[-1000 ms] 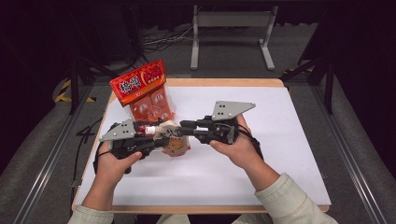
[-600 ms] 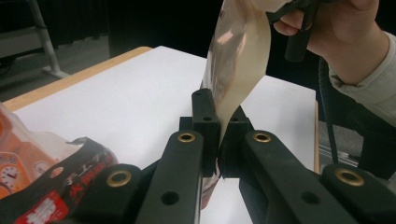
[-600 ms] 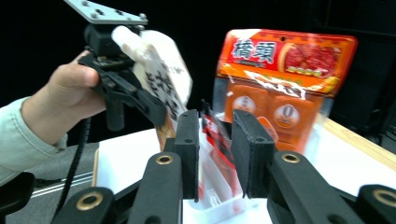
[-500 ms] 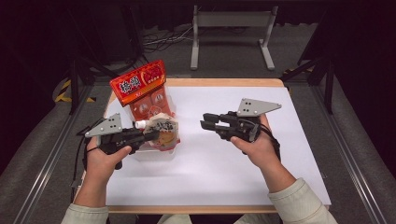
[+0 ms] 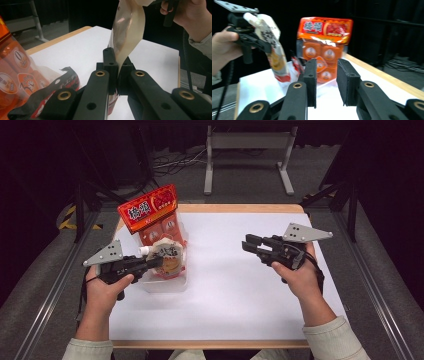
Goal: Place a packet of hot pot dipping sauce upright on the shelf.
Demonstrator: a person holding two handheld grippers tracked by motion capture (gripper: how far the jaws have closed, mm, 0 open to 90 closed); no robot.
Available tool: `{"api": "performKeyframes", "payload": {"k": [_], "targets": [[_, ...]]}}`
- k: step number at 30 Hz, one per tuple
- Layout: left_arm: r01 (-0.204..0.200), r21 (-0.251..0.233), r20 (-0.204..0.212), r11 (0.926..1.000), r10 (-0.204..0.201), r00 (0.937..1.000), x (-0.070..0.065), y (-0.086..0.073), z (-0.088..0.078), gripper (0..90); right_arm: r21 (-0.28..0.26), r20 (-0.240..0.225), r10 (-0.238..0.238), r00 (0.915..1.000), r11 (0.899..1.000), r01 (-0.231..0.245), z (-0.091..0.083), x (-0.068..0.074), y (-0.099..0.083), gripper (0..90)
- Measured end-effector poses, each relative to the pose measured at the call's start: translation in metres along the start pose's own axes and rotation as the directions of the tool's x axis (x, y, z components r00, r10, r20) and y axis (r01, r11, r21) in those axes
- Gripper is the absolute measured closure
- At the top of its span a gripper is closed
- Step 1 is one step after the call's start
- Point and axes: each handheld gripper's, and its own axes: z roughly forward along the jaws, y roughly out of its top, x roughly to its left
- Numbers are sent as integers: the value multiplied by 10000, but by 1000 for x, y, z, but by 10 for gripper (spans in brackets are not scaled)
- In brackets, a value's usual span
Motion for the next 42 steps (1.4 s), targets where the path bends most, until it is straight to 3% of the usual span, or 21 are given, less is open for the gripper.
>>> {"api": "performKeyframes", "payload": {"k": [8, 16, 18, 25, 30, 34, 42], "targets": [[7, -18, -383, 10000, -8, 9993, 4, -1, -6, 884, 313, 931, -19, 9957, 9995, -10, -18, -12, -10, 705], [25, 25, -728, 10000, -24, 9973, 7, -3, -12, 884, 573, 1370, 220, 9903, 9979, -300, -22, -22, -23, 685], [35, 2, -851, 10000, -35, 9964, 9, -3, -14, 884, 817, 1532, 5, 9882, 9966, -132, -21, -22, -25, 676], [-50, 34, -1167, 10000, 54, 9932, 15, -8, -16, 884, 890, 1550, 95, 9879, 9958, -236, -19, -24, -29, 670], [-45, 2, -1177, 10000, 45, 9930, 18, -11, -16, 884, 870, 1552, 167, 9877, 9957, -305, -20, -25, -30, 670], [98, 84, -851, 9999, -90, 9963, 20, -15, -11, 884, 889, 1497, 280, 9883, 9952, -417, -20, -26, -32, 669], [322, 207, -680, 9993, -307, 9972, 25, -23, -3, 885, 880, 1460, 365, 9886, 9949, -497, -20, -28, -34, 665]]}}
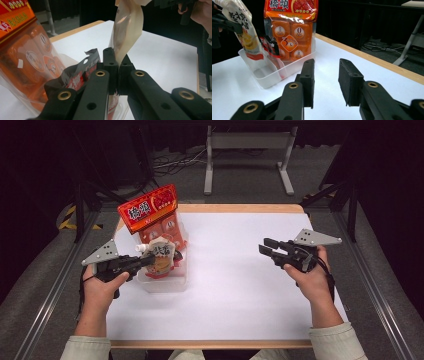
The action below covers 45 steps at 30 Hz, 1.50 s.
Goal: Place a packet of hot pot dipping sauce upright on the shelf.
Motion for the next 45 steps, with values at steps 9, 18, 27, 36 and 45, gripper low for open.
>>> {"api": "performKeyframes", "payload": {"k": [9, 18, 27, 36, 45], "targets": [[376, 212, 165, 9991, -379, 9991, 1, -10, 8, 885, 15, 77, 131, 9999, 9999, -131, 0, -5, -2, 664], [477, 677, 68, 9966, -483, 9988, 2, -19, 16, 885, 72, 87, 216, 9997, 9997, -216, 2, -8, -5, 661], [461, 1139, -86, 9924, -454, 9989, 5, -27, 21, 884, -2, 18, 232, 9997, 9997, -232, 2, -10, -6, 661], [509, 1140, -69, 9922, -504, 9987, 6, -30, 23, 883, 67, 2, 232, 9997, 9997, -232, 3, -11, -7, 659], [621, 1503, -146, 9867, -606, 9981, 8, -34, 23, 879, 112, -67, 231, 9997, 9997, -231, 6, -10, -9, 658]]}}
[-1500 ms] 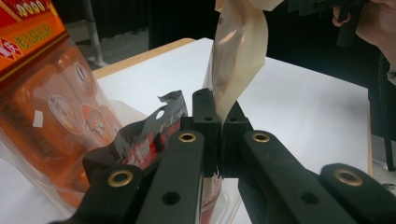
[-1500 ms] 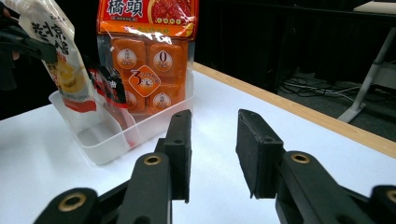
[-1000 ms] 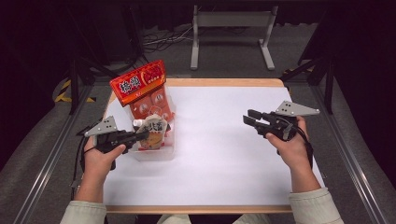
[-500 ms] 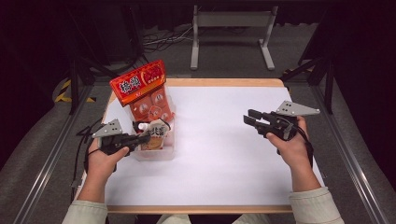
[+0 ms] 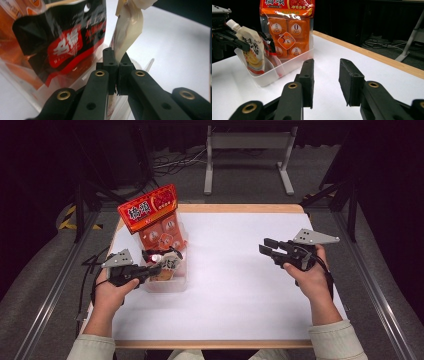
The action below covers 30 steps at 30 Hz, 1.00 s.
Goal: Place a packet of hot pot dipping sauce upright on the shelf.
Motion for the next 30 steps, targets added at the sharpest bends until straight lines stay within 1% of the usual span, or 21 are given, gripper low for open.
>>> {"api": "performKeyframes", "payload": {"k": [4, 5, 6, 9, 13, 15, 17, 18, 19, 20, 21, 23, 25, 26, 27, 28, 29, 30], "targets": [[50, -14, -38, 10000, -50, 10000, 1, -2, -2, 878, 29, -29, 16, 10000, 10000, -16, 1, 0, -1, 656], [-2, -9, -114, 10000, 2, 9999, 2, -2, -3, 878, 55, -45, 3, 10000, 10000, -3, 2, 0, -1, 655], [129, -2, -93, 9999, -129, 9999, 1, -3, -3, 877, 66, -54, 1, 10000, 10000, -1, 2, 1, -1, 653], [124, -12, -210, 9999, -124, 9997, 3, -4, -7, 868, 73, -107, -5, 9999, 10000, 6, 3, 1, -2, 652], [211, -222, -336, 9995, -218, 9992, 6, -6, -16, 840, 69, -103, -35, 9999, 10000, 36, 3, 2, -2, 647], [191, -188, -383, 9996, -198, 9991, 6, -7, -19, 828, 54, -102, -25, 9999, 10000, 25, 3, 2, -2, 646], [234, -291, -450, 9993, -247, 9987, 5, -8, -22, 800, 51, -102, -17, 9999, 10000, 18, 3, 1, -2, 645], [197, -288, -533, 9994, -212, 9984, 5, -8, -24, 778, 53, -101, -13, 9999, 10000, 14, 3, 2, -2, 644], [259, -383, -547, 9989, -280, 9981, 5, -8, -24, 748, 49, -105, -15, 9999, 10000, 15, 3, 2, -2, 643], [259, -383, -547, 9989, -280, 9981, 5, -8, -24, 697, 49, -105, -15, 9999, 10000, 15, 3, 2, -2, 643], [168, -444, -597, 9989, -194, 9980, 5, -8, -25, 697, 56, -115, -14, 9999, 10000, 15, 3, 2, -2, 642], [155, -500, -695, 9986, -189, 9974, 5, -8, -27, 628, 66, -106, -28, 9999, 10000, 29, 3, 2, -2, 638], [169, -524, -1020, 9985, -222, 9945, 3, -8, -28, 517, 68, -84, -24, 10000, 10000, 25, 3, 1, -2, 632], [6, -543, -1218, 9985, -72, 9925, 3, -7, -28, 461, 68, -73, -37, 10000, 10000, 37, 2, 1, -2, 630], [66, -609, -1357, 9981, -148, 9906, 2, -7, -28, 317, 49, -61, -46, 10000, 10000, 47, 1, 1, -2, 618], [14, -612, -1558, 9981, -110, 9877, 2, -7, -29, 317, 49, -61, -46, 10000, 10000, 47, 1, 1, -2, 618], [-44, -609, -1721, 9981, -61, 9851, 2, -7, -31, 268, 43, -27, -49, 10000, 10000, 49, 1, 1, -2, 609], [87, -679, -1713, 9977, -202, 9850, 1, -7, -32, 236, 42, 8, -73, 10000, 10000, 73, 0, 1, -3, 598]]}}
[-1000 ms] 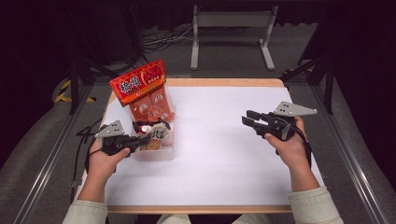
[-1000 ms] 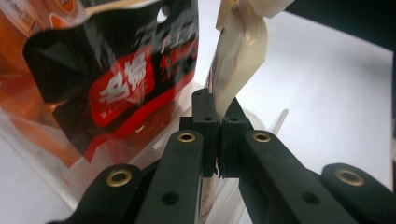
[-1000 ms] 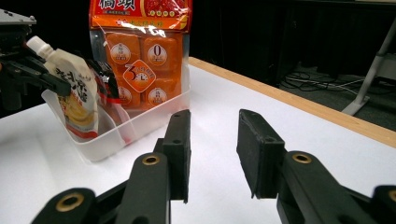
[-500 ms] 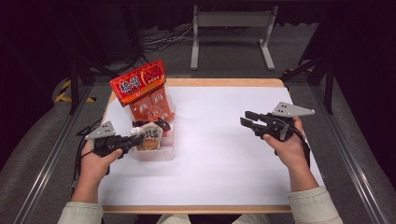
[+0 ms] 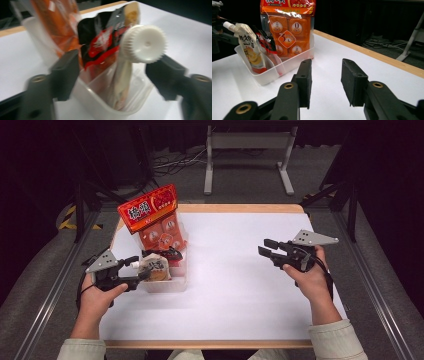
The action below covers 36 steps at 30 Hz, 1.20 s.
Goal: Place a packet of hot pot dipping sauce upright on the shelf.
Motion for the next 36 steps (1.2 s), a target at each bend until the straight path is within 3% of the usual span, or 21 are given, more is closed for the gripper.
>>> {"api": "performKeyframes", "payload": {"k": [6, 11, 15, 19, 26, 32, 36], "targets": [[161, -305, -310, 9994, -170, 9994, -1, 2, -16, 104, -55, 391, -101, 9992, 9999, 103, -10, -2, -3, 486], [330, -54, -590, 9994, -333, 9977, -5, -5, -26, 77, 40, 857, -121, 9962, 9999, 118, -22, -5, -14, 419], [461, 219, -822, 9987, -442, 9956, -3, -12, -32, 56, 178, 1179, 127, 9929, 9997, -149, -32, -10, -27, 374], [558, 48, -1136, 9984, -549, 9920, -2, -19, -34, 49, 237, 1533, 346, 9876, 9990, -387, -40, -15, -40, 345], [695, -32, -1121, 9976, -694, 9913, 3, -27, -33, 31, 269, 1987, 682, 9777, 9968, -750, -47, -21, -62, 304], [1068, -293, -1097, 9938, -1094, 9879, 10, -36, -28, 26, 426, 2399, 774, 9677, 9950, -902, -49, -25, -84, 298], [1018, -226, -1213, 9945, -1038, 9872, 11, -38, -26, 30, 505, 2473, 772, 9659, 9944, -924, -48, -26, -94, 297]]}}
